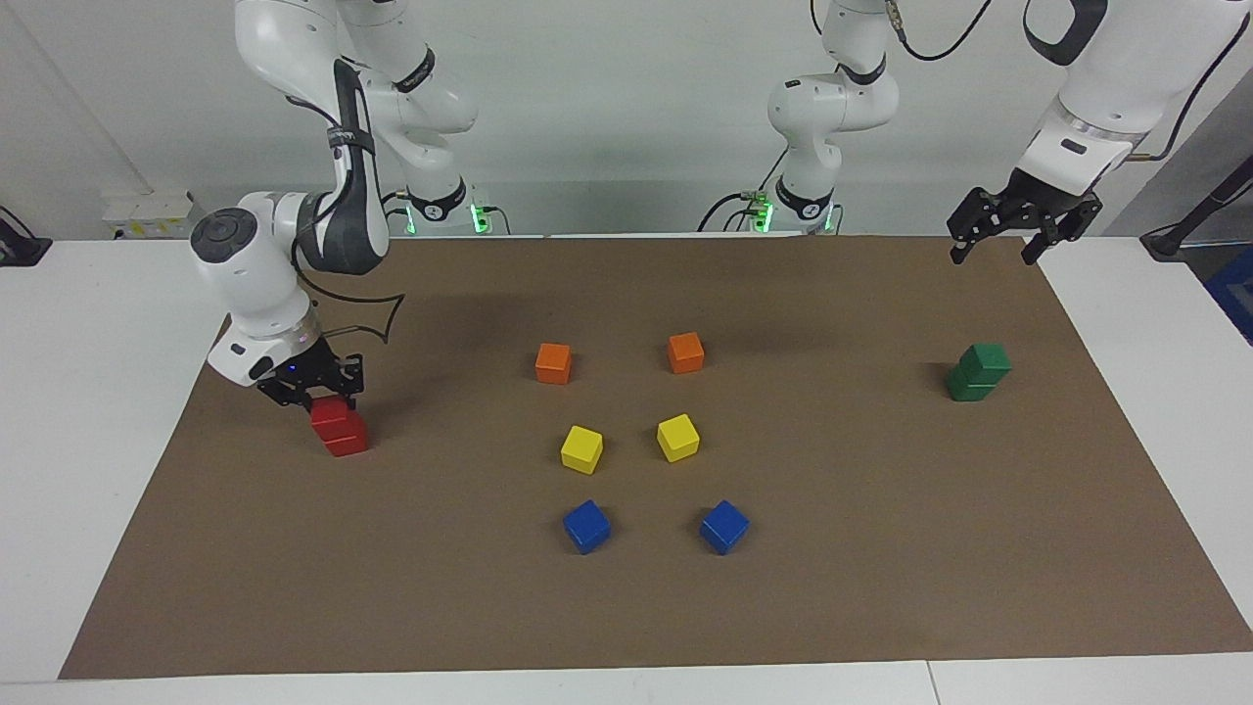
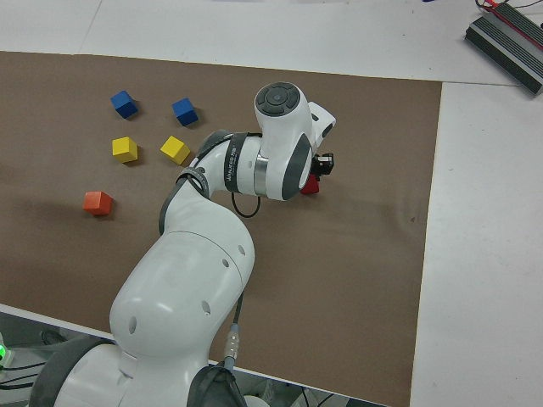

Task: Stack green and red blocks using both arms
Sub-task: 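Lower the red block onto the first red block with the right gripper, then open the right gripper and draw it back from the red stack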

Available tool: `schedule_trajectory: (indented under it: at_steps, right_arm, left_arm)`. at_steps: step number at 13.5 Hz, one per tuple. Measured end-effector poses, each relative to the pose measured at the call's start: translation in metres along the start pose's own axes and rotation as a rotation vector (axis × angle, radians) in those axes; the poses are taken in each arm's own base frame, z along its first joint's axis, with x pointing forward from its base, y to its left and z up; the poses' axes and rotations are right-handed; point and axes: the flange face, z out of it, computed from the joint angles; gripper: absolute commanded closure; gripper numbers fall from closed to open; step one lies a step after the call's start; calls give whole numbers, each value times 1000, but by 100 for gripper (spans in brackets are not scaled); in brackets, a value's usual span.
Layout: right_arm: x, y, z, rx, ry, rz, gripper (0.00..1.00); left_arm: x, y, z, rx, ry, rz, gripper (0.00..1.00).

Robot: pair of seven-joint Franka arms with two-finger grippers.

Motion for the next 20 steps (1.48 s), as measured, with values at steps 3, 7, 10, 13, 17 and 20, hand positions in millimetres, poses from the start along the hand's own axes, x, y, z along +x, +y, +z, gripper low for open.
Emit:
schedule_trajectory:
  at_steps: [3, 7, 10, 13, 17, 20]
  right_arm:
    - [0, 0, 0, 0, 0, 0, 0]
    - [0, 0, 0, 0, 0, 0, 0]
    - [0, 0, -1, 0, 1, 1, 0]
    - [3, 0, -16, 5, -23, 0, 0]
    - [7, -10, -116, 7, -55, -8, 0]
    - [-10, -25, -189, 6, -65, 11, 0]
  left_arm:
    - [0, -4, 0, 0, 2, -7, 0]
    - [0, -6, 0, 0, 3, -12, 0]
    - [0, -6, 0, 0, 4, -12, 0]
    - [0, -6, 0, 0, 5, -12, 0]
    - [0, -6, -1, 1, 7, -12, 0]
    - [0, -6, -1, 1, 9, -12, 0]
